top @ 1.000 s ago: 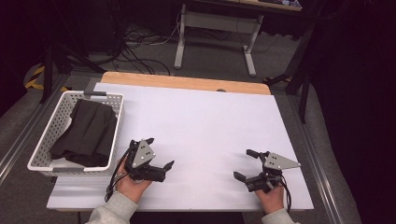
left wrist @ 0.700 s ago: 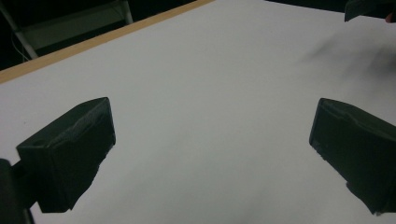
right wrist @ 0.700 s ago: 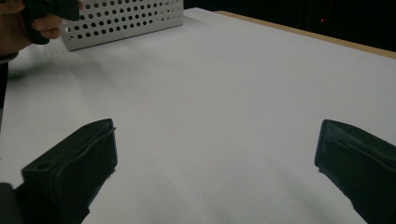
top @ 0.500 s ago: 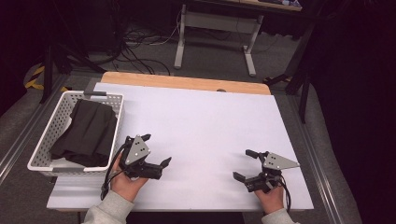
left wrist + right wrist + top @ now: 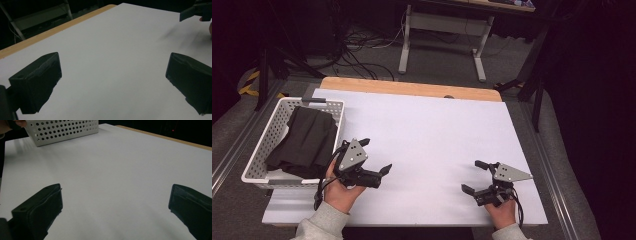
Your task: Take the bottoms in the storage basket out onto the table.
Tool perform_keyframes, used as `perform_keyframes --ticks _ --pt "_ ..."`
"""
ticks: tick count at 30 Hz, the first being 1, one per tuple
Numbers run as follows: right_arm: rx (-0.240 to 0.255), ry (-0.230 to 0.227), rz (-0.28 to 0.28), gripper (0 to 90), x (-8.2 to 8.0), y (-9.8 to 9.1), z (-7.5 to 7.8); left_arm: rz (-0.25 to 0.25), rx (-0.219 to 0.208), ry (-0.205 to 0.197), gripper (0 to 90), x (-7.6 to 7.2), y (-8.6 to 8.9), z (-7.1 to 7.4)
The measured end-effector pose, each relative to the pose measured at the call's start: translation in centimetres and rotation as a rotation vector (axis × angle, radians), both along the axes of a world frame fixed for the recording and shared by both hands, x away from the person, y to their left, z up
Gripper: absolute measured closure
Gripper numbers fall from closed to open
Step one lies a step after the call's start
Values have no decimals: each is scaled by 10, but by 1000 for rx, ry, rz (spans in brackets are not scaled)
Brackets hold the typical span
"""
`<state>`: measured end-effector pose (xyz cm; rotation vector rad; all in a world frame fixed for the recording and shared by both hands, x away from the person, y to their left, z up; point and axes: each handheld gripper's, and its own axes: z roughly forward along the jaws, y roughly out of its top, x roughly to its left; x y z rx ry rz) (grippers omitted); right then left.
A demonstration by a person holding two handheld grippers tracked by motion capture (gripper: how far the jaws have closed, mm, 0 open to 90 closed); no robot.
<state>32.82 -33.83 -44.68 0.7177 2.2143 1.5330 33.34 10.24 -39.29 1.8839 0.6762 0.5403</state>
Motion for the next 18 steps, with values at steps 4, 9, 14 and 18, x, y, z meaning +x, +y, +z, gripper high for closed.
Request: perform_keyframes --ticks 4,9,14,18 --pt "0 0 2 0 0 0 0 -1 4 5 12 2 3 4" --pt "1 1 2 0 0 0 0 4 9 10 11 4 6 7" --pt "-1 2 2 0 0 0 0 11 8 7 11 6 11 12" --pt "-2 1 1 0 0 0 0 16 13 4 11 8 14 16"
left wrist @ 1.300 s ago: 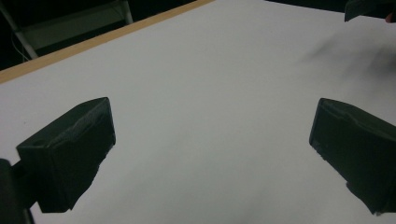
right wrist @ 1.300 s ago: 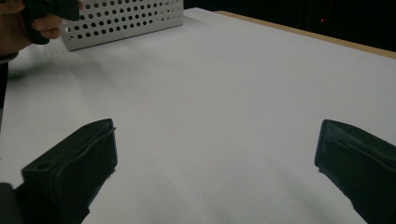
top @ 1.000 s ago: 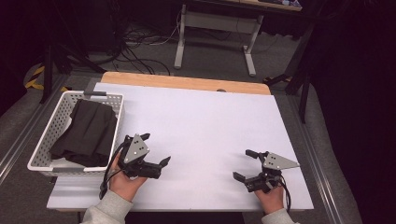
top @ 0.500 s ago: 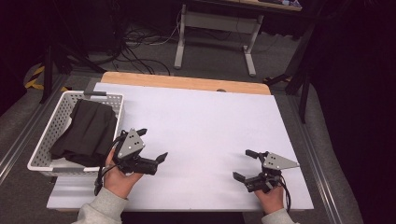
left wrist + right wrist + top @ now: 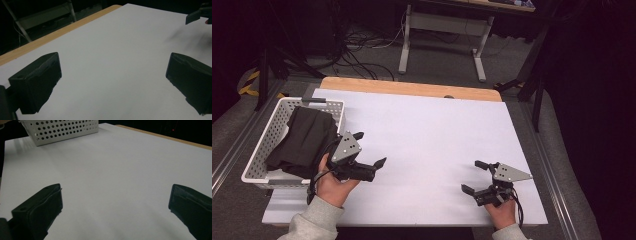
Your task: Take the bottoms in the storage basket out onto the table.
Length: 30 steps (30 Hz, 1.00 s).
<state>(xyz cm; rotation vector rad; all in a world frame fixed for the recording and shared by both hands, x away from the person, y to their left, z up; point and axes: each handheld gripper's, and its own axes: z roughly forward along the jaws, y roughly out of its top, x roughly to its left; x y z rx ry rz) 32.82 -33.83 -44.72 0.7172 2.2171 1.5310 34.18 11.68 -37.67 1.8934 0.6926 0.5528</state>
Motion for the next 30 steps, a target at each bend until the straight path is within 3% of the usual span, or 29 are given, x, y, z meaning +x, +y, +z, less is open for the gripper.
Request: perform_keyframes --ticks 6,15,30 --pt "-2 3 2 0 0 0 0 12 19 10 8 6 7 6" --pt "2 5 10 0 0 0 0 20 9 30 9 14 23 18" --pt "2 7 12 0 0 1 -1 69 15 46 9 22 42 19"
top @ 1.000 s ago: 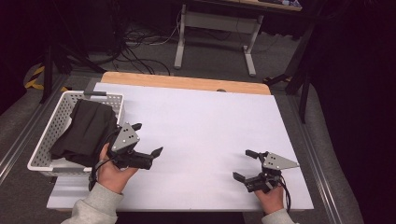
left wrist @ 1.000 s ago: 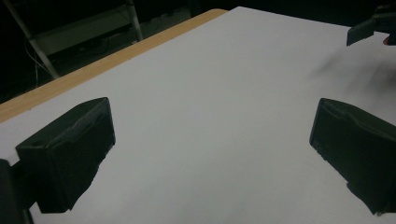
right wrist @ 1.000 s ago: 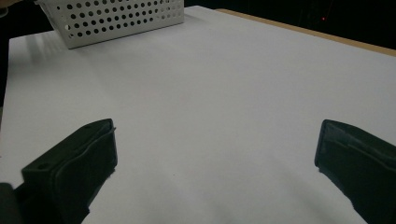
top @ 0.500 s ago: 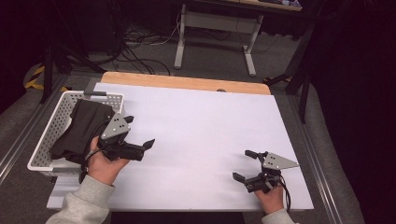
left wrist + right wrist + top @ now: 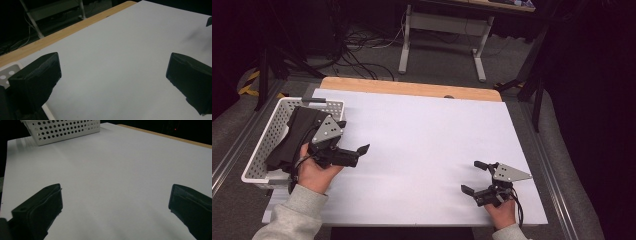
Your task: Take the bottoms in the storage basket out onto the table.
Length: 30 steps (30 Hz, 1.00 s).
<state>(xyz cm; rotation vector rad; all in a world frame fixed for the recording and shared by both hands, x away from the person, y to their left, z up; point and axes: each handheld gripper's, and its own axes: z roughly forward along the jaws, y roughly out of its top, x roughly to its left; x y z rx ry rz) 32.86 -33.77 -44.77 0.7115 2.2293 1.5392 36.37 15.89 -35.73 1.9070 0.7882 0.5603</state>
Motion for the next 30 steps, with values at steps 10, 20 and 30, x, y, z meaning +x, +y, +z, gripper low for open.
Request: perform_keyframes --ticks 10,20,30 --pt "-2 2 4 0 0 1 0 41 41 14 9 6 14 -3" --pt "-4 5 5 0 0 1 0 81 57 45 8 12 32 -4" --pt "-5 1 6 0 0 1 0 131 70 60 6 19 50 -3"
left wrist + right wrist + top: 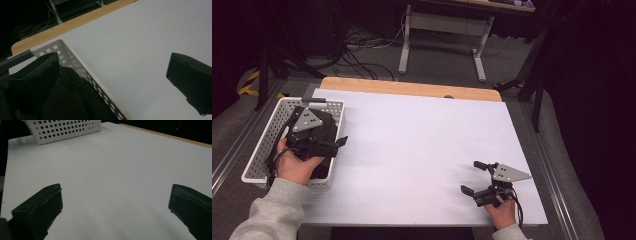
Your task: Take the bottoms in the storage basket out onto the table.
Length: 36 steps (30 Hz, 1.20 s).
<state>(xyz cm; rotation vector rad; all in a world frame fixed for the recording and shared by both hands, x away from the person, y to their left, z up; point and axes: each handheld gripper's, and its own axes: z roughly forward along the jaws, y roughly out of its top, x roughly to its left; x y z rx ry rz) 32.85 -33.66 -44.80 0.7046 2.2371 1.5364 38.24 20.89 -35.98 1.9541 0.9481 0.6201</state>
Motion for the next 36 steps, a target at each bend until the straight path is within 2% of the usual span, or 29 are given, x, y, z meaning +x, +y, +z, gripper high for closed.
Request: perform_keyframes --ticks 11,15,17,25,36 --pt "-2 0 -2 0 0 0 0 35 19 27 6 6 13 1" --pt "-7 0 -5 0 0 1 0 73 22 29 2 8 16 0" --pt "-7 0 -5 0 0 1 0 107 52 47 5 12 19 -2" --pt "-6 0 -4 0 0 0 0 156 57 89 5 19 30 -7" --pt "-7 1 -6 0 0 0 0 189 66 135 1 28 40 -16"
